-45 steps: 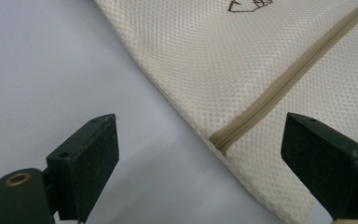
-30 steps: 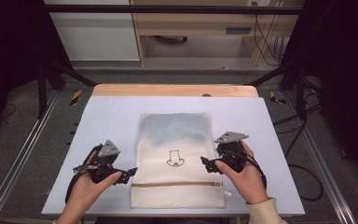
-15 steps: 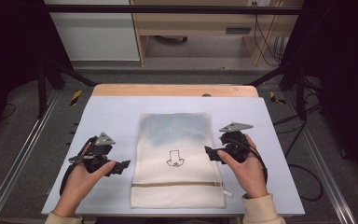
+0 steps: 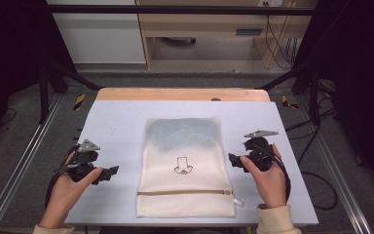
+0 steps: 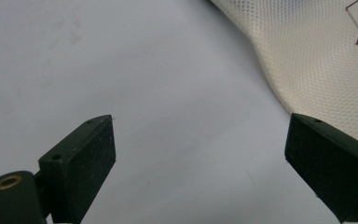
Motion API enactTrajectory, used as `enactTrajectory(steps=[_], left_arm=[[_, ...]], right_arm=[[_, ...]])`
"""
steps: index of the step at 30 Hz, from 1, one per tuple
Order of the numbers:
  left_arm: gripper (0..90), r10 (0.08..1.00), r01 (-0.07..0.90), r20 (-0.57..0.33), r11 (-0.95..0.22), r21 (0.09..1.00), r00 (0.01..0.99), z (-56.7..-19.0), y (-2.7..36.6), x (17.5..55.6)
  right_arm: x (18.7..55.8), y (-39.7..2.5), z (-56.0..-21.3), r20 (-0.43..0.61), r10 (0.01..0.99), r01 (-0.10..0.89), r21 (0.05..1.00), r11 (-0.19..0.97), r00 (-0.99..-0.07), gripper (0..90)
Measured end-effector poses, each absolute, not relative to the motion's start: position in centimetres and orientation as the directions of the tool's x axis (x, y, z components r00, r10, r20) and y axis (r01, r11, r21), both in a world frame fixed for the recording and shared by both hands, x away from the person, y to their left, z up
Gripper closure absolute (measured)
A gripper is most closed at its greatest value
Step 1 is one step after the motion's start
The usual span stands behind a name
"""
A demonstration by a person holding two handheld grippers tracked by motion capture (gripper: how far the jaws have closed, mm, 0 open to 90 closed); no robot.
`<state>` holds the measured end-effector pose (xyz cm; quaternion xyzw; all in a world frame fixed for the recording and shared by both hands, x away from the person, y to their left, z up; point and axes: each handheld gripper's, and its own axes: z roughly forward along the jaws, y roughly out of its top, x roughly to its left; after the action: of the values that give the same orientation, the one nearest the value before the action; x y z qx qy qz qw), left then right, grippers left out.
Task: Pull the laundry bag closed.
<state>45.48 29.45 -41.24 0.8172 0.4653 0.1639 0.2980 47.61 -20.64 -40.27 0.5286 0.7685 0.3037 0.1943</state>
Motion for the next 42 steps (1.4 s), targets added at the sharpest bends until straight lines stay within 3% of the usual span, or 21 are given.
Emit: enactTrajectory(steps=[9, 24, 42], left_arm=[[8.1, 0.872, 0.679, 0.005, -0.386, 0.624, 0.490, -42.1, 30.9, 45.7], [8.1, 0.895, 0.700, 0.025, -0.365, 0.613, 0.445, -42.8, 33.6, 45.4], [8.0, 0.898, 0.696, 0.056, -0.376, 0.612, 0.437, -44.5, 34.1, 44.7]], right_arm=[[47.5, -21.5, -40.9, 0.018, 0.933, 0.677, 0.693, 0.247, -0.359, 8.3], [46.9, -24.0, -42.5, 0.035, 0.953, 0.728, 0.654, 0.205, -0.300, 7.8], [45.2, -25.8, -44.2, 0.054, 0.961, 0.744, 0.646, 0.174, -0.271, 7.6]])
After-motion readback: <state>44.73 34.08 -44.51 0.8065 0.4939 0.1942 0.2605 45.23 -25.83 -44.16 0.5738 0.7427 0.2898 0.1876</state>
